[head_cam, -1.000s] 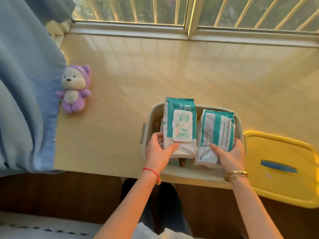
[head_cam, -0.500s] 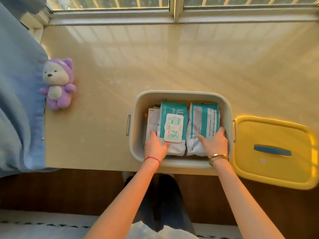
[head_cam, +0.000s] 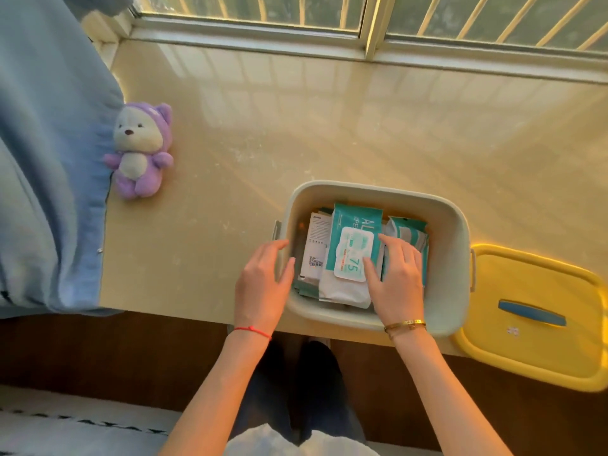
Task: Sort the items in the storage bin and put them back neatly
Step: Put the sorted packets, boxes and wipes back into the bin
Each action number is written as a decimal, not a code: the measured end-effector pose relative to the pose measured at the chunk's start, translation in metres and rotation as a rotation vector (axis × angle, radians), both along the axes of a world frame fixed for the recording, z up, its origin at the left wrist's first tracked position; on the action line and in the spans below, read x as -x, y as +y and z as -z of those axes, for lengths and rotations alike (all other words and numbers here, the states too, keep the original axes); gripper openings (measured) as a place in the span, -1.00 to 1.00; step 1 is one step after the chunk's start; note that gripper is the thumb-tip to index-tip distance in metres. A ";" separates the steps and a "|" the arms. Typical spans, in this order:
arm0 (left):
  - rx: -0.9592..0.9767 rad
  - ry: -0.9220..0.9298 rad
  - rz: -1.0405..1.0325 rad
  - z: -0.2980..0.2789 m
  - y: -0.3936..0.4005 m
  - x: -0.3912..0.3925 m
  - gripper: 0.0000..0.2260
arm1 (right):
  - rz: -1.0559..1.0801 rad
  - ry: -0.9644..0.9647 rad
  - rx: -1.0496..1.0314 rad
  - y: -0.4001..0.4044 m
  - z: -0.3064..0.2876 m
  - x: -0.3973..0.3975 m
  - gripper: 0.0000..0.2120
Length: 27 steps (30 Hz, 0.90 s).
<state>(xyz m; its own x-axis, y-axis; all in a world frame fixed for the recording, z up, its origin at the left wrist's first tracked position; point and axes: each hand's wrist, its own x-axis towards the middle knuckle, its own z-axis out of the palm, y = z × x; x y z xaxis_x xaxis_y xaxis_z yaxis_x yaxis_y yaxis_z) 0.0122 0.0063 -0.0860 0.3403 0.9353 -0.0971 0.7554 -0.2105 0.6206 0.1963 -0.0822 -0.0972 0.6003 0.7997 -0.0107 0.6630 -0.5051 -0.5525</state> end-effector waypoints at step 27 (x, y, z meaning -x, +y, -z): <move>-0.118 0.076 -0.177 0.055 0.247 0.322 -0.73 | -0.123 0.419 0.105 0.376 0.089 0.310 -0.25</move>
<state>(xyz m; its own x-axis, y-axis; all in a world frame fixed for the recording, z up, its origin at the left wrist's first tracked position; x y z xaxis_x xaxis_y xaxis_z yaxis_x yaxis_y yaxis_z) -0.3103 0.2537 -0.1405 0.1655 0.9862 -0.0026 0.8309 -0.1380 0.5390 -0.1138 0.2941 -0.1866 0.4272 0.8466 -0.3174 0.4514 -0.5039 -0.7365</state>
